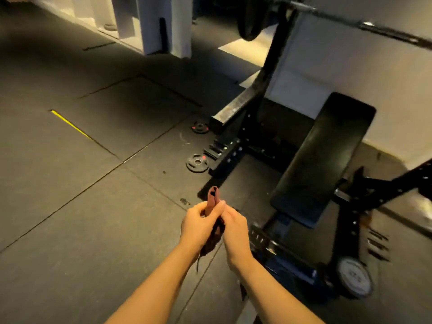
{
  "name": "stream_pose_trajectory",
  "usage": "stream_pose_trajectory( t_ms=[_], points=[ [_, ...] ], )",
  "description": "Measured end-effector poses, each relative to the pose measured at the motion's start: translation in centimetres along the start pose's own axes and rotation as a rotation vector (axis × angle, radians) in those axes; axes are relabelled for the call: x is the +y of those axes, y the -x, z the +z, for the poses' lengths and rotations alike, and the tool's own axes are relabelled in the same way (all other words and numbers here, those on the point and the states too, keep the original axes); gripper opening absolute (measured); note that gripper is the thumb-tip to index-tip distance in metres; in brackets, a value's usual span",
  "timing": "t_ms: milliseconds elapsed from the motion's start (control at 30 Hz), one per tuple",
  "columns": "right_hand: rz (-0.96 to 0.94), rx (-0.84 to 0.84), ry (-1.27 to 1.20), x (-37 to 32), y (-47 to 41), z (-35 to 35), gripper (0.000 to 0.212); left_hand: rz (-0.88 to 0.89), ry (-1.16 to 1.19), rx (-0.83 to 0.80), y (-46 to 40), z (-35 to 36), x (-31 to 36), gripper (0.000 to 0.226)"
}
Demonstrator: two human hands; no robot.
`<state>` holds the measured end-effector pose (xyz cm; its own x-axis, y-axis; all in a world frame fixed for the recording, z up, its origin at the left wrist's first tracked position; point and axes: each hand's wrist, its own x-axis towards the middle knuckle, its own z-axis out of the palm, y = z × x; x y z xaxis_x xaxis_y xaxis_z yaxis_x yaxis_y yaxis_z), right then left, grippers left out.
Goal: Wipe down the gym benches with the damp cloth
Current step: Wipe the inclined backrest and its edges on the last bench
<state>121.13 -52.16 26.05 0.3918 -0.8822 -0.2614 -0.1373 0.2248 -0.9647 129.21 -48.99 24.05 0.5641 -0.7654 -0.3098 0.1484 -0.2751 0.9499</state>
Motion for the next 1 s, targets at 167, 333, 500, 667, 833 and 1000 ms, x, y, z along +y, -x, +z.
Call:
stream_pose_trajectory(
  t_ms=[167, 333, 500, 667, 833, 1000],
  points=[
    [0.064, 0.099, 0.009, 1.0, -2.1, -4.6, 0.040, 0.040, -0.080, -0.157, -4.2, 3.8, 0.0, 0.019],
    [0.137, 0.302, 0.199, 4.5, -7.3, -7.8, 0.069, 0.125, -0.141, -0.357, -9.9, 6.2, 1.7, 0.021],
    [0.164, 0.341, 0.285, 5.7, -13.0, -7.8, 0.032, 0.159, -0.210, -0.540, -15.5, 7.0, 3.4, 0.018],
    [0.170, 0.633, 0.148, 5.5, -15.8, -6.3, 0.020, 0.235, -0.437, -0.495, -21.9, 7.0, 2.6, 0.016],
    [0.295, 0.854, 0.018, 8.1, -19.2, -2.4, 0.023, 0.264, -0.594, -0.834, -27.1, 8.4, 0.4, 0.016],
    [0.504, 1.103, -0.142, 11.3, -18.0, 1.4, 0.038, 0.338, -0.771, -1.061, -29.6, 9.1, -2.7, 0.012]
  ],
)
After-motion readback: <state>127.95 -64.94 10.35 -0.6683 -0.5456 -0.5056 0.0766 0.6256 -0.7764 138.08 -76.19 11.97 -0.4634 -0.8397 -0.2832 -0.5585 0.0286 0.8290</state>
